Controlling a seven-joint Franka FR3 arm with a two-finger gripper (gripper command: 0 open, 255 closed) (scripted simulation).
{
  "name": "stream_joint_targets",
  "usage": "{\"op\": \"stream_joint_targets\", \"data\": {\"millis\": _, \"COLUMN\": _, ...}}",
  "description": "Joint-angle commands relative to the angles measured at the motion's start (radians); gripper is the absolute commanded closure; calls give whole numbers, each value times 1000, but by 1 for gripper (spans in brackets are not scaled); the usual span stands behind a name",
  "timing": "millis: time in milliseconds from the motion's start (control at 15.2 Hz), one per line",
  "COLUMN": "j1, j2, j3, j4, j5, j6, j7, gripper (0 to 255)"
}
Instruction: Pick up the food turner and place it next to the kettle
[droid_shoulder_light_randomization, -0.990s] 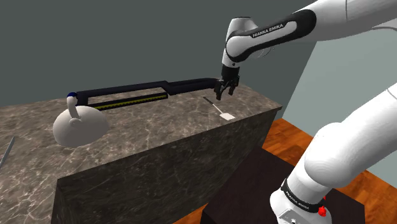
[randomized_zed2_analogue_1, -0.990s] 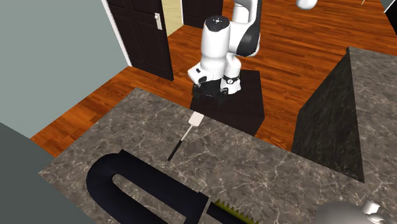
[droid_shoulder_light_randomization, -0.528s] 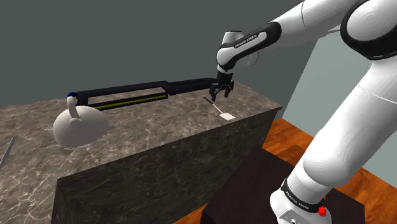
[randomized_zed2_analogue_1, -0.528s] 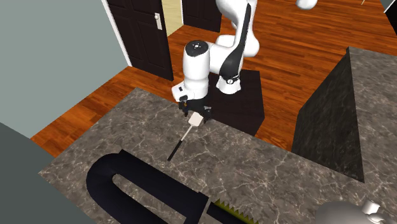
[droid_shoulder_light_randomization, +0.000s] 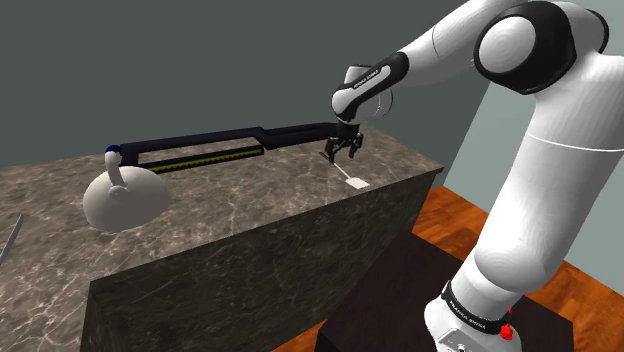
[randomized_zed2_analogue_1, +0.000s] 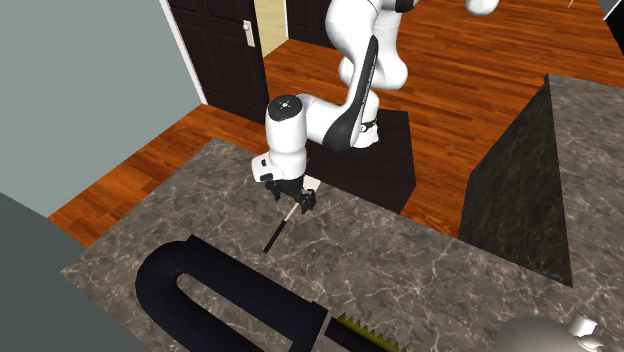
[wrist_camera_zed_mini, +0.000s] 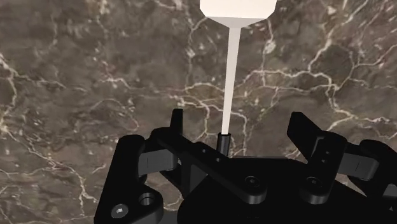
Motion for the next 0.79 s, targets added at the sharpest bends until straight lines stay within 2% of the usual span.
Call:
{"op": "stream_joint_targets", "data": {"millis": 0, "j1": -2, "j2": 19, "j3": 1, "j4": -6, "j5": 7, "j6": 25, "j7": -5, "gripper": 0}}
{"op": "stream_joint_targets", "data": {"millis": 198, "j1": -5, "j2": 53, "j3": 4, "j4": -15, "j5": 20, "j6": 67, "j7": -14, "gripper": 0}}
{"op": "stream_joint_targets", "data": {"millis": 726, "j1": -5, "j2": 52, "j3": 4, "j4": -15, "j5": 20, "j6": 66, "j7": -14, "gripper": 0}}
